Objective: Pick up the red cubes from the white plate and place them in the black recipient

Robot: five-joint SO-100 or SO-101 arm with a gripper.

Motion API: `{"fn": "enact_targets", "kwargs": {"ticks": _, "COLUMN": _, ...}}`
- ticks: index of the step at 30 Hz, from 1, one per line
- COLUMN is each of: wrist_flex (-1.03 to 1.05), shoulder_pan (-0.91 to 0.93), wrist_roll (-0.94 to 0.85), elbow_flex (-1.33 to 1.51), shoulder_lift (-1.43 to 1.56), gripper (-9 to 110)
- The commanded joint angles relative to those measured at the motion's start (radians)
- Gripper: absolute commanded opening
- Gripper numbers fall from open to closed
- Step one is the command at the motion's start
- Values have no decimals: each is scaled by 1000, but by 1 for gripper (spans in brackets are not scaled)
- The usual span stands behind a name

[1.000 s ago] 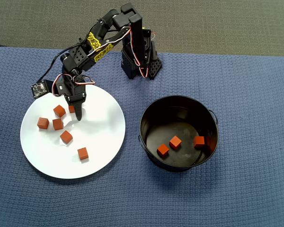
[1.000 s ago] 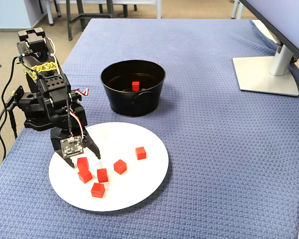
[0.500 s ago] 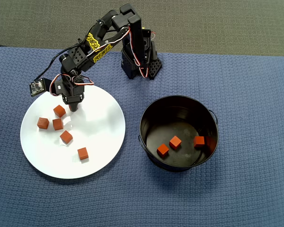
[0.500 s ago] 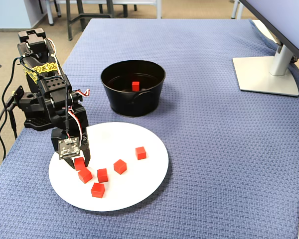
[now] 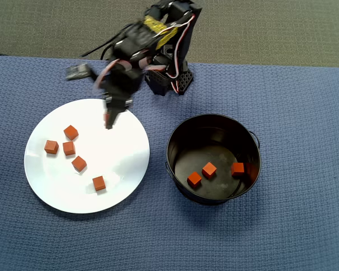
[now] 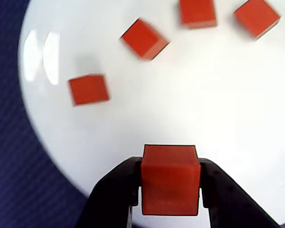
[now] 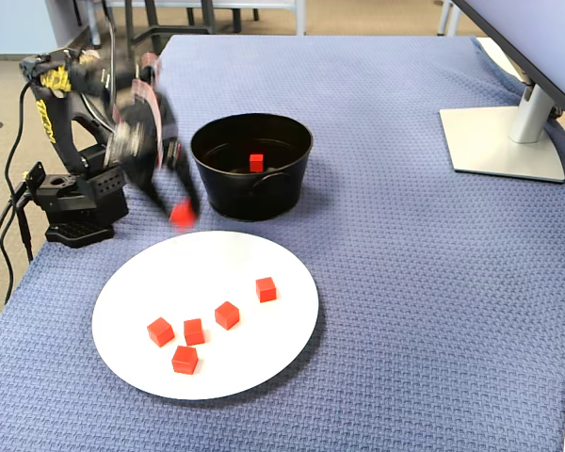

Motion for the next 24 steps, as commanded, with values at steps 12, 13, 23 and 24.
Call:
{"fn": "enact_targets", "kwargs": {"ticks": 12, "wrist_flex": 195, "shoulder_pan": -646, "wrist_roll": 198, "elbow_flex": -150, "shoulder_lift": 66, "gripper": 48}}
{"fn": "enact_targets", "kwargs": {"ticks": 13, "wrist_flex": 190, "shoulder_pan": -574, "wrist_roll": 150, "elbow_flex": -149, "shoulder_lift": 67, "gripper": 48}}
{"fn": "enact_targets", "kwargs": {"ticks": 23, "wrist_flex": -81, "shoulder_pan": 112, "wrist_roll": -466, "elbow_flex": 8, "shoulder_lift": -126, "gripper": 46}}
{"fn": "enact_targets", "kwargs": {"ticks": 24, "wrist_flex": -98, "shoulder_pan": 150, "wrist_roll": -540, "elbow_flex": 8, "shoulder_lift": -164, "gripper": 47}}
